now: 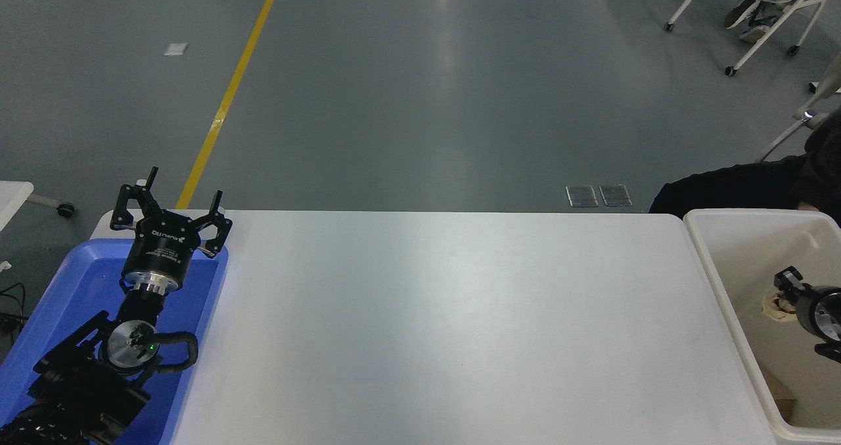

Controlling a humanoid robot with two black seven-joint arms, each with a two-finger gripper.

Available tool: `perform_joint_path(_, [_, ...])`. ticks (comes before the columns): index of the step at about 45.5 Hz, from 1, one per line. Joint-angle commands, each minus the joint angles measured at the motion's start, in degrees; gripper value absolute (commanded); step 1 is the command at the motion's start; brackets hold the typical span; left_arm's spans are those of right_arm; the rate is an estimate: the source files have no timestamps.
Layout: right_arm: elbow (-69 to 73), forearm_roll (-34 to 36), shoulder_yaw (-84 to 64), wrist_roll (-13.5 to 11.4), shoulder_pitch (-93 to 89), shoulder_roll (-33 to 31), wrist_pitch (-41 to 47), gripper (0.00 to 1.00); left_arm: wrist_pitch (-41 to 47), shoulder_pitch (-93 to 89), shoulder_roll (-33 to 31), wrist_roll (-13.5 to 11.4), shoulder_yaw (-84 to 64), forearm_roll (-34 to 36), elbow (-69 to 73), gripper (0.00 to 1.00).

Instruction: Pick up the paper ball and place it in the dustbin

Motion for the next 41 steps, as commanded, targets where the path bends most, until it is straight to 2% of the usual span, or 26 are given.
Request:
perform_joint_path(1, [-0.3,1.29,0.27,-0.6,-0.44,0.94,-1.01,0.0,0.01,0.0,0.0,0.0,-0.02,0.0,0.0,1.0])
perform_joint_path(5, [-0.3,1.29,0.27,-0.6,-0.44,0.85,-1.01,0.0,0.01,0.0,0.0,0.0,-0.02,0.0,0.0,1.0])
perform_joint_path(6, [-0.3,1.29,0.27,-0.51,-0.44,0.85,-1.01,0.23,0.01,0.0,0.0,0.0,-0.02,0.0,0.0,1.0])
perform_joint_path(7, [-0.3,1.29,0.27,-0.51,-0.44,0.85,-1.01,0.78,0.01,0.0,0.0,0.0,-0.02,0.0,0.0,1.0])
perform_joint_path(8, [-0.3,1.29,0.19,-0.34,-0.44,0.85,-0.92,1.0,0.01,0.0,0.0,0.0,-0.02,0.0,0.0,1.0])
perform_joint_path(9, [-0.39,1.29,0.19,-0.25,-0.44,0.85,-0.92,0.95,0.01,0.0,0.0,0.0,-0.02,0.0,0.0,1.0])
perform_joint_path(10, [-0.39,1.29,0.19,-0.25,-0.44,0.85,-0.92,1.0,0.01,0.0,0.0,0.0,-0.02,0.0,0.0,1.0])
perform_joint_path(33, [-0.3,1.11,-0.34,-0.16,-0.26,0.85,-0.92,1.0,0.01,0.0,0.0,0.0,-0.02,0.0,0.0,1.0])
perform_joint_path(41, [1.36,-1.17,-3.67,0.02,3.5,0.68,0.22,1.0,0.01,-0.09,0.0,0.0,0.07,0.0,0.0,1.0])
